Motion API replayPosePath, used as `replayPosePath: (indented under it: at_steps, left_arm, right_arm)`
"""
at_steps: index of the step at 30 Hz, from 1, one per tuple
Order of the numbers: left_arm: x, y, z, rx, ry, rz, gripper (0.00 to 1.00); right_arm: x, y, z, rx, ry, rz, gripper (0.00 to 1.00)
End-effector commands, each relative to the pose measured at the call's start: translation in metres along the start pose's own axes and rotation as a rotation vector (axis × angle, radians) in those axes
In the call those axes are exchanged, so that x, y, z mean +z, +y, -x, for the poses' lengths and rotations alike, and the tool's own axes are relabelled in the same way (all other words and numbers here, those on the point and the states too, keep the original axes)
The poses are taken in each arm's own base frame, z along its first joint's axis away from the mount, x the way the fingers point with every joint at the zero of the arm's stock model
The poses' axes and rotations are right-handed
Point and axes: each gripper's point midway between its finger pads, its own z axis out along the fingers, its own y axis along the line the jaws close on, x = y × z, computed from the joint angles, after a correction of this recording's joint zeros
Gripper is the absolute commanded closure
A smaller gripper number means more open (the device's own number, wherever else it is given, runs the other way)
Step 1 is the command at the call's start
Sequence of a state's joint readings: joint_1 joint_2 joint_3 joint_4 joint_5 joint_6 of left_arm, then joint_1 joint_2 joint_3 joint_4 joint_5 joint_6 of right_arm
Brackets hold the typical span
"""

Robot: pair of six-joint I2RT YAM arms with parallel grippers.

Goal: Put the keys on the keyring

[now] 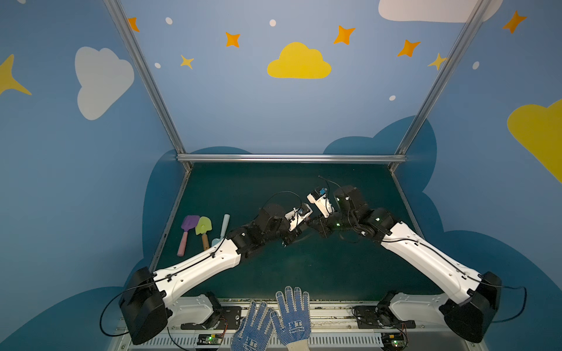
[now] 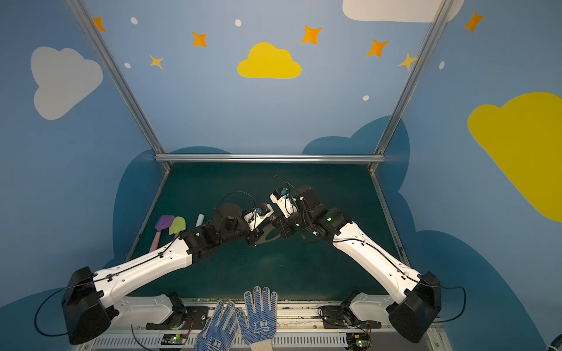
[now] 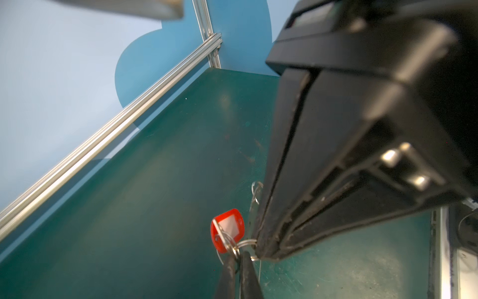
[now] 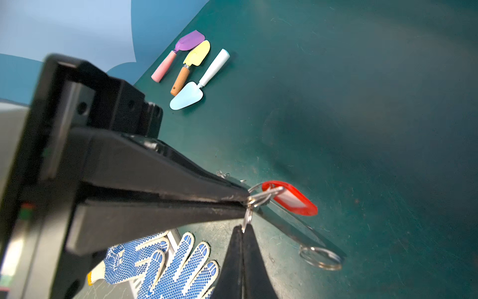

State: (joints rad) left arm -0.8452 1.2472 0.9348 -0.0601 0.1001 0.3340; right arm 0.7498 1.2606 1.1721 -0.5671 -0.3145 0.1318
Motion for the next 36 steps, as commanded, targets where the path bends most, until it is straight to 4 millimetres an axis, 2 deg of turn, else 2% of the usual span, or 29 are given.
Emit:
replayPosePath:
  at_steps: [1, 5, 12, 19, 26, 31, 36]
  left_arm:
    - [-0.006, 0.006, 0.013, 0.006, -0.025, 0.022, 0.96]
    - [-0.011, 0.005, 0.012, 0.004, -0.025, 0.023, 0.96]
    - [-0.018, 0.012, 0.007, -0.024, -0.029, 0.063, 0.96]
    - [-0.022, 0.009, 0.007, -0.025, -0.036, 0.050, 0.96]
    - [-0.029, 0.004, 0.008, -0.032, -0.055, 0.027, 0.96]
    - [-0.036, -0.007, 0.012, -0.024, -0.088, -0.034, 0.96]
    - [-0.037, -0.006, 0.013, -0.031, -0.105, -0.023, 0.96]
  right_arm:
    - [-0.012, 0.020, 0.002, -0.047, -0.024, 0.065, 1.00]
    - [-0.012, 0.011, 0.000, -0.041, -0.017, 0.023, 1.00]
    - [-0.013, 0.011, -0.002, -0.036, -0.008, 0.025, 1.00]
    - [-0.013, 0.010, -0.003, -0.030, -0.001, 0.024, 1.00]
    - [-0.014, -0.001, -0.002, 0.026, -0.003, -0.006, 1.00]
    - [-0.011, -0.008, -0.003, 0.063, 0.002, -0.011, 1.00]
    - [-0.012, -0.006, 0.000, 0.065, -0.008, -0.001, 1.00]
